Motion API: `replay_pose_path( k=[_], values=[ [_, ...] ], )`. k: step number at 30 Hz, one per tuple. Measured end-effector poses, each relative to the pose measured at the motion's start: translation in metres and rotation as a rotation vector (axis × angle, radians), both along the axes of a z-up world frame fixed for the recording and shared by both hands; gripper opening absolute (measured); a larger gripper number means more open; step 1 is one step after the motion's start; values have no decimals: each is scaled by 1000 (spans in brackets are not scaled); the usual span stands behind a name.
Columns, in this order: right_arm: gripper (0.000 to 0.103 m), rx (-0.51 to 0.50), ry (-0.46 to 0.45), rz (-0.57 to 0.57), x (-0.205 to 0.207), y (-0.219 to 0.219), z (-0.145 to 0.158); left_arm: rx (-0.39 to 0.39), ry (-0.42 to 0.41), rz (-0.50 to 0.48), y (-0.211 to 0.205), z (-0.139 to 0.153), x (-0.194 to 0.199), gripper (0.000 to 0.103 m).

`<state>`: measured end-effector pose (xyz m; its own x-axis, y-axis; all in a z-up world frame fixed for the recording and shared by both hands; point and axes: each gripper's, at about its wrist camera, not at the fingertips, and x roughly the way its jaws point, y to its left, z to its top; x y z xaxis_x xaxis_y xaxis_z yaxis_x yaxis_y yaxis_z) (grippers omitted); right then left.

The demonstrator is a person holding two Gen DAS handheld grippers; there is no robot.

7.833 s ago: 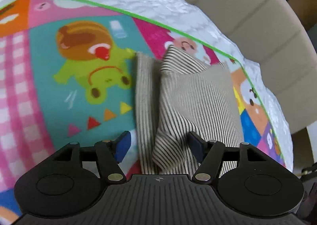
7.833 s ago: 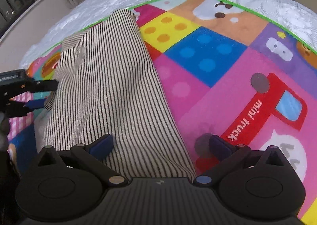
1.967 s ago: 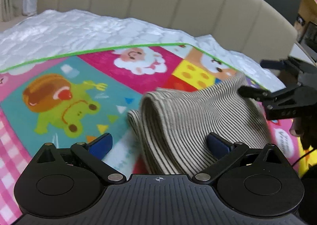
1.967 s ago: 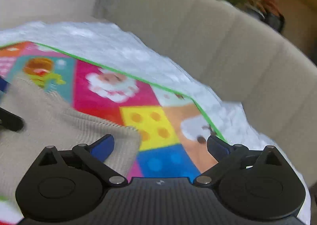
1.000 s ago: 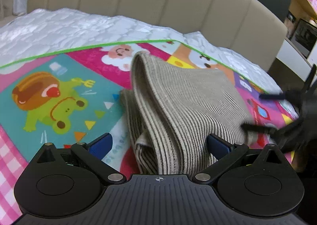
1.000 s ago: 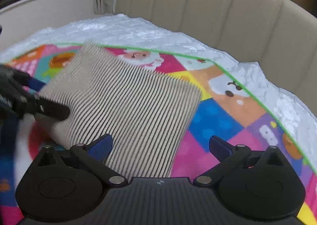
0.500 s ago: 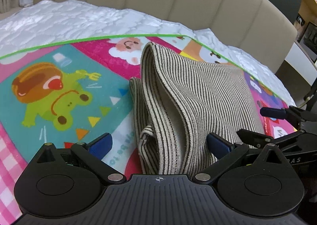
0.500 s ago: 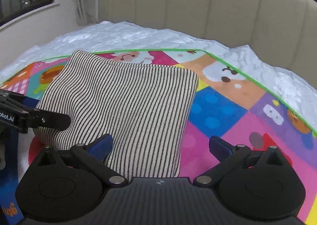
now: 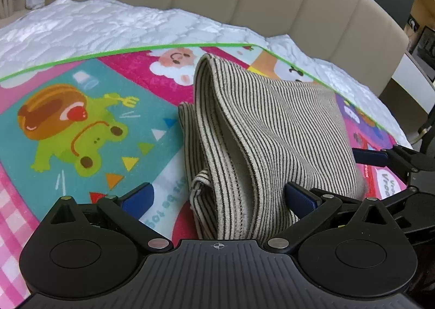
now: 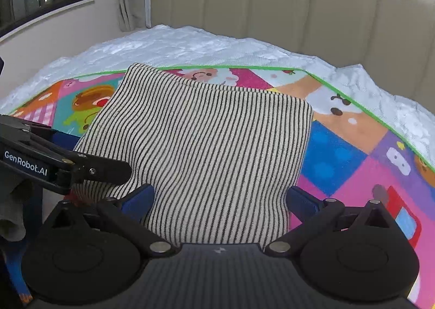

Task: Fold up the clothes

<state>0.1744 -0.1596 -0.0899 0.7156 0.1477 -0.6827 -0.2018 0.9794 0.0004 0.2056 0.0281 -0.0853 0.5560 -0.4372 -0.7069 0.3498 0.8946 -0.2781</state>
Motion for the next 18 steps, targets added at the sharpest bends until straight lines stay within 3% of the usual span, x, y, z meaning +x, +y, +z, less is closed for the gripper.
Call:
replay_pose_path(
  k=[6,9,12,18],
  values=[
    [103,12,-2,4,0,-2,0,-5,4,2,1,2,-1,103],
    [103,16,-2,6,0,-3,0,-75,4,22,11,7,-1,103],
    [103,40,9,-8,-2,-6,7,-72,17,55,18,2,5,103],
    [103,56,-70,-214,-14,-38,27,-53,6,61,18,1,6,103]
  ],
)
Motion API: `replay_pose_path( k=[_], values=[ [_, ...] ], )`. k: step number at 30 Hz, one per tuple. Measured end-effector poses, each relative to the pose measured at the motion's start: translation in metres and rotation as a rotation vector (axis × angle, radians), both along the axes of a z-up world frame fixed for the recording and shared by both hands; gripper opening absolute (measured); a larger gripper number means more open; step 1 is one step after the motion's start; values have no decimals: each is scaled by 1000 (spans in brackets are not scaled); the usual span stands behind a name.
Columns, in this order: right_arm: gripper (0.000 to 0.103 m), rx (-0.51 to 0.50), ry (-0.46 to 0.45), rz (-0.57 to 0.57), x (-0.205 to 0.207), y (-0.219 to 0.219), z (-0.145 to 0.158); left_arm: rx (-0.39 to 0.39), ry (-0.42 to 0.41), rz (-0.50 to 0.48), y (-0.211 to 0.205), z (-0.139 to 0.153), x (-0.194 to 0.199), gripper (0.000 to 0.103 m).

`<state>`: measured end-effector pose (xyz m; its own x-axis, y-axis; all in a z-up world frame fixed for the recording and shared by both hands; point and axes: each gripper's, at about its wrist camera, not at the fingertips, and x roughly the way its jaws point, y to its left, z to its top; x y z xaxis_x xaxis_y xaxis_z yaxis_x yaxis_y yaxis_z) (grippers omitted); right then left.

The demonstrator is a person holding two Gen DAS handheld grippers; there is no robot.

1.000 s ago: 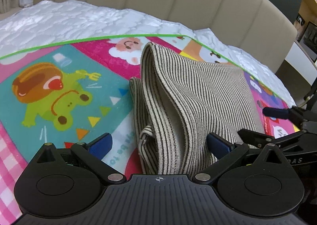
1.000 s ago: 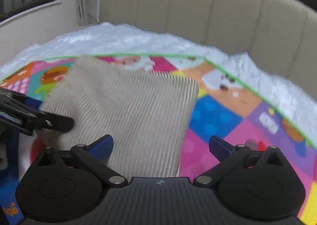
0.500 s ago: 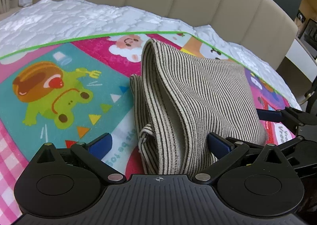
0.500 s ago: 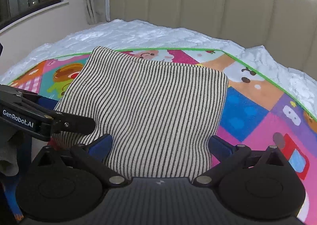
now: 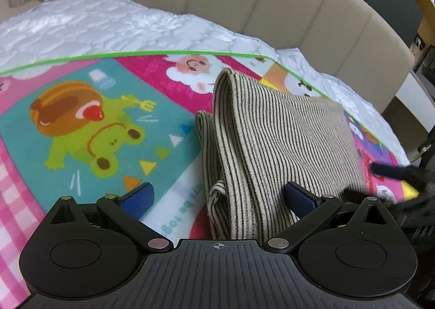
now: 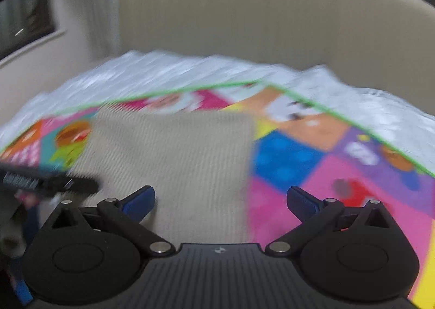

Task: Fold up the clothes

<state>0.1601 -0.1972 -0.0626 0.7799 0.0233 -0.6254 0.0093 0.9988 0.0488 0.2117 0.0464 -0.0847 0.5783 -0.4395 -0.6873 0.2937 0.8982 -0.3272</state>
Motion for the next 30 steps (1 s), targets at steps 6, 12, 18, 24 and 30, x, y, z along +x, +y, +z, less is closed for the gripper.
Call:
replay_pose_path(
  k=[6,12,18,24,30],
  values=[
    [103,-185,75,-33,18,-4,-35,-12,12,-1,0,-3,1,103],
    [103,-50,106,-83,15,-16,-23,-17,12,2,0,-5,1,103],
    [94,343,207,-135,-7,-35,2,-19,19,12,1,-4,-1,103],
    [86,668,397,-131,-10,-26,-19,-20,26,15,1,-2,-2,103],
    [63,768,414,-165,6,-22,-45,-21,26,13,2,-2,-2,103]
  ],
)
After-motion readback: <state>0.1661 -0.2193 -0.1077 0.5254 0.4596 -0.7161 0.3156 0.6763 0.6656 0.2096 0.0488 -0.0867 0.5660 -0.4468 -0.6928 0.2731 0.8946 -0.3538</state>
